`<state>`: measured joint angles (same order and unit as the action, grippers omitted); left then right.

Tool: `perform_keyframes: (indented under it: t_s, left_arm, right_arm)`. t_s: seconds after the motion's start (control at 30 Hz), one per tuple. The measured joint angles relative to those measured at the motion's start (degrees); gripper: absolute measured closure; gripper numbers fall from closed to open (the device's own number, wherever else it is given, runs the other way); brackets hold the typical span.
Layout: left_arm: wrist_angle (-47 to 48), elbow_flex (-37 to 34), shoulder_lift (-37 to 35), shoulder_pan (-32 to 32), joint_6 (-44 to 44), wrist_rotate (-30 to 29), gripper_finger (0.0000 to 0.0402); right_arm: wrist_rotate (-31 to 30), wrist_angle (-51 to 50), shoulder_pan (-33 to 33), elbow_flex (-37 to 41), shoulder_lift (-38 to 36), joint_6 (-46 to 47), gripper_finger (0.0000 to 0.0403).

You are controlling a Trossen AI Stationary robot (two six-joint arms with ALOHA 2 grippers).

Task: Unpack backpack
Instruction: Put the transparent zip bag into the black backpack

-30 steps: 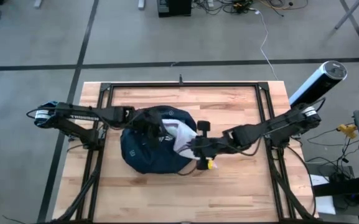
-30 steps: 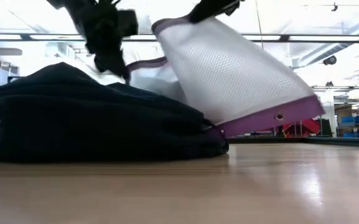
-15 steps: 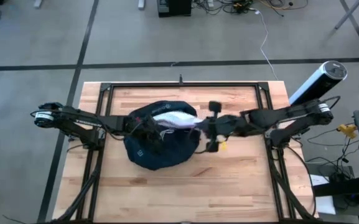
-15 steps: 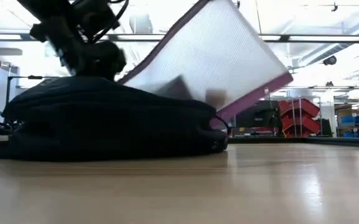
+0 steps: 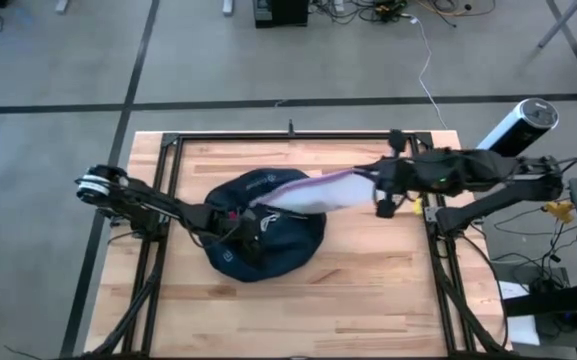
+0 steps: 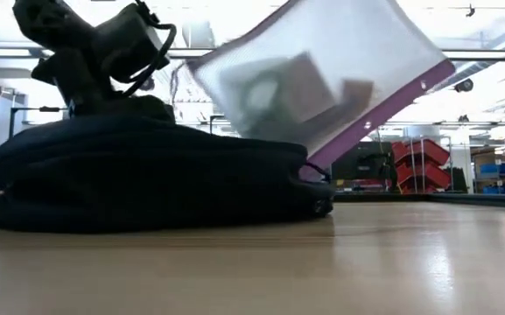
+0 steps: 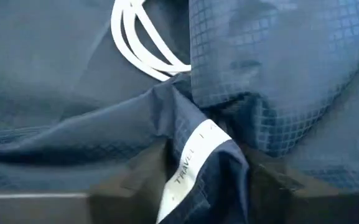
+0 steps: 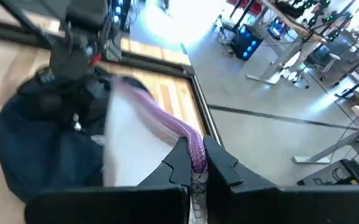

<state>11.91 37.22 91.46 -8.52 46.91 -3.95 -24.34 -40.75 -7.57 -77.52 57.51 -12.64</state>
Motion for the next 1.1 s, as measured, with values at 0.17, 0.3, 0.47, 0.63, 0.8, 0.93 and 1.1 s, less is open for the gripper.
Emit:
perform_keyframes:
  t_s: [0.17, 0.3, 0.47, 0.63, 0.8, 0.93, 1.1]
  left_arm:
    - [21.90, 9.26, -3.75, -0.31, -10.48, 1.69, 0.0387]
    - [42.95, 21.30, -5.04, -1.47, -17.96, -2.63, 0.0386]
    - [55.75, 32.82, -5.09, -2.26, -22.39, -10.65, 0.0384]
    - [52.17, 39.36, -5.02, -2.99, -23.83, -13.96, 0.0371]
    - [40.79, 41.38, -4.62, -5.63, -25.76, -15.01, 0.0348]
    - [38.25, 41.39, -3.34, -8.88, -23.22, -15.27, 0.0344]
    - [44.26, 39.84, 0.26, -14.13, -16.68, -18.28, 0.0352]
  right_arm:
    - [0.81, 0.28, 0.00, 0.00, -2.11, -0.07, 0.0403]
    - [0.77, 0.33, 0.08, 0.00, -2.31, -0.65, 0.0403]
    - [0.78, 0.34, 0.11, 0.00, -1.73, -0.99, 0.0403]
    - [0.78, 0.34, 0.12, 0.00, -0.92, -0.99, 0.0403]
    - [0.77, 0.37, 0.12, 0.00, -0.28, -1.07, 0.0403]
    - [0.76, 0.30, 0.11, 0.00, -0.30, -1.74, 0.0403]
    - [0.78, 1.13, 0.13, 0.00, -0.40, -2.98, 0.0403]
